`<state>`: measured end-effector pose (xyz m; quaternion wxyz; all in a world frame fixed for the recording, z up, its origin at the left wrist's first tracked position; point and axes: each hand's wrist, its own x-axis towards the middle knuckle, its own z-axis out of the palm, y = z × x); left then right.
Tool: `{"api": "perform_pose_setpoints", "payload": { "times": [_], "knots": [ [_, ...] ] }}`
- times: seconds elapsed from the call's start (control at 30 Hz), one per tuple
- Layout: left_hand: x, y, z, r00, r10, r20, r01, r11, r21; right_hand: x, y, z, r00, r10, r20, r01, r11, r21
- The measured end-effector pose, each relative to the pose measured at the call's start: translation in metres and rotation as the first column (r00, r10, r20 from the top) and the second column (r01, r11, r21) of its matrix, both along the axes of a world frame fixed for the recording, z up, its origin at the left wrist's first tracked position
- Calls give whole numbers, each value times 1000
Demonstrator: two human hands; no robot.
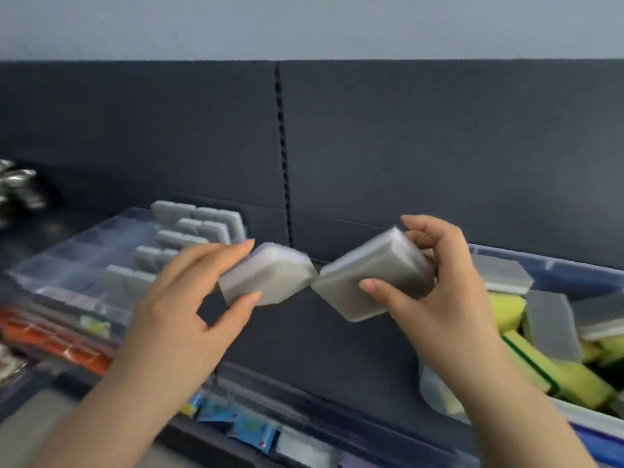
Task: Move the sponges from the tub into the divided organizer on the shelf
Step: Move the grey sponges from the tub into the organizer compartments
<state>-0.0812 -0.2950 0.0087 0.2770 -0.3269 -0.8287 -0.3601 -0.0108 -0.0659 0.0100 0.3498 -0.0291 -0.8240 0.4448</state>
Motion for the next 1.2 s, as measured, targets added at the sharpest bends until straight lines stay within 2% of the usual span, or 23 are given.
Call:
{"api": "perform_pose_setpoints", "payload": {
  "times": [0.2,0.4,0.7,1.0,1.1,1.2],
  "knots": [
    [-4,-160,-28,977,198,80,-202,978,52,-44,-144,-25,972,220,80,-220,975,-6],
    [-10,-242,-40,951,276,142,-284,958,46,-71,-226,-39,945,298,133,-294,954,-52],
    [-63,-291,-67,920,364,146,-374,927,42,-142,-257,-52,954,261,149,-252,965,-76],
    [-209,-310,-57,926,356,127,-350,934,-64,-266,-253,-39,978,195,76,-183,974,-137],
    [-253,-306,-51,934,347,84,-338,935,-104,-307,-247,-35,983,156,100,-145,983,-109],
    [-284,-310,-53,932,347,102,-339,937,-86,-346,-241,-31,983,111,143,-103,993,-61]
  ]
}}
